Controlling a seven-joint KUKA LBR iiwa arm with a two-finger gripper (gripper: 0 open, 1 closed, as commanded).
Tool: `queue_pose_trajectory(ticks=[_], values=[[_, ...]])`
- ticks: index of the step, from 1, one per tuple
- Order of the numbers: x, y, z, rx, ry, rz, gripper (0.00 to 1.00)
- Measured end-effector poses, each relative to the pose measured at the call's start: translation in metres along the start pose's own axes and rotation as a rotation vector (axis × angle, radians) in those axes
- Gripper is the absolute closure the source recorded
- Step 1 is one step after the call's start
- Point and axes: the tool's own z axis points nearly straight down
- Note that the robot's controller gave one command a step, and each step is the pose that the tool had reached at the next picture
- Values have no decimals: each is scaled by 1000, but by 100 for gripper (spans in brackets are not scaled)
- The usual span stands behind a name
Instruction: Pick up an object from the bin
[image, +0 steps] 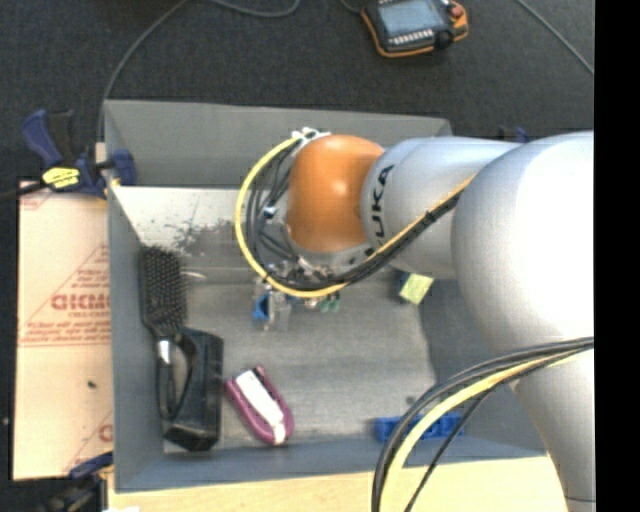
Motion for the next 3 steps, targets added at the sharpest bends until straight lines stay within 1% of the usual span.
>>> queue_pose_trajectory(ticks=[1,2,3], values=[[-1,0,-11,0,-5,1,100],[-1,0,-33,0,-5,1,100],[-2,0,-52,0,-8,2,100]])
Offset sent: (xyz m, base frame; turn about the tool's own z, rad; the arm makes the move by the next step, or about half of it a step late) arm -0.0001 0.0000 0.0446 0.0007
